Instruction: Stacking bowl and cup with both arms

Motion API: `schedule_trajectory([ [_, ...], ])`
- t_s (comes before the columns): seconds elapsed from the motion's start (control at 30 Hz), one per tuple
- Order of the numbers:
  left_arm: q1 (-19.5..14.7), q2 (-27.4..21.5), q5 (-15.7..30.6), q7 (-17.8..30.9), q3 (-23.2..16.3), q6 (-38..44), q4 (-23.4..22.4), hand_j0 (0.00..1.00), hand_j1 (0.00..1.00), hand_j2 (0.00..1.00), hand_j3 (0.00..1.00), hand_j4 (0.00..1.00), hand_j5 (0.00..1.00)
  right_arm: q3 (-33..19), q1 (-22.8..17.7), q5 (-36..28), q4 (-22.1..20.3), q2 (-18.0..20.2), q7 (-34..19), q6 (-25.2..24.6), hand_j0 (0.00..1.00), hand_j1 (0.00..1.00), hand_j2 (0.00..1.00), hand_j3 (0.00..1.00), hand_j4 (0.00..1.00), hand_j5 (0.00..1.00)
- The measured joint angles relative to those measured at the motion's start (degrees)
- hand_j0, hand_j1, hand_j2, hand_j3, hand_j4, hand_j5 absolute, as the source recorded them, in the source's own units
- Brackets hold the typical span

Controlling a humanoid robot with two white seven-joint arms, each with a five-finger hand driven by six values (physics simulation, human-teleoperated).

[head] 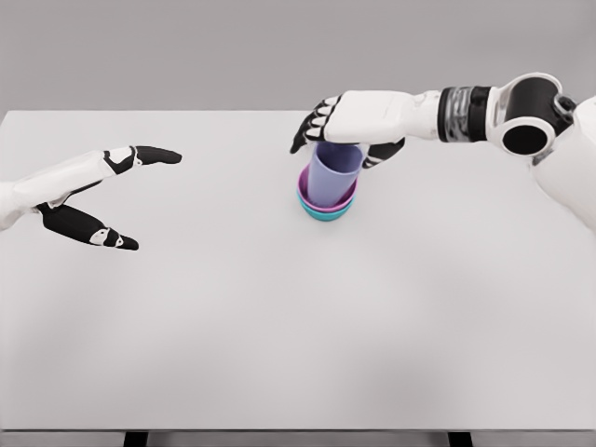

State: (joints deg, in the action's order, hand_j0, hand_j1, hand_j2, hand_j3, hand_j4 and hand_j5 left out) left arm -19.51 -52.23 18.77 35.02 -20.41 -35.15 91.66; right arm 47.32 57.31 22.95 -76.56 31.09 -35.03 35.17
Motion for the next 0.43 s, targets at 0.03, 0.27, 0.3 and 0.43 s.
schedule_trajectory([
  [0.03, 0.0, 0.0, 0.0, 0.0, 0.0, 0.0, 0.0, 1.00, 1.00, 1.00, 1.00, 1.00, 1.00, -0.9, -0.5, -0.1, -1.1, 1.3, 0.0, 0.0, 1.00, 1.00, 1.00, 1.00, 1.00, 1.00],
  [0.27, 0.0, 0.0, 0.0, 0.0, 0.0, 0.0, -0.2, 1.00, 1.00, 1.00, 1.00, 1.00, 1.00, -9.8, -9.5, -0.3, -4.4, 15.6, 0.0, 0.0, 1.00, 1.00, 1.00, 1.00, 1.00, 1.00],
  [0.3, 0.0, 0.0, 0.0, 0.0, 0.0, 0.0, -0.4, 1.00, 1.00, 1.00, 1.00, 1.00, 1.00, -10.5, -10.6, -0.3, -4.5, 17.1, 0.0, 0.0, 1.00, 1.00, 1.00, 1.00, 1.00, 1.00],
  [0.43, 0.7, 0.0, 0.0, 0.0, 0.0, 0.0, -0.7, 1.00, 1.00, 1.00, 1.00, 1.00, 1.00, -11.8, -11.2, -0.4, -4.4, 20.5, 0.0, 0.0, 1.00, 1.00, 1.00, 1.00, 1.00, 1.00],
])
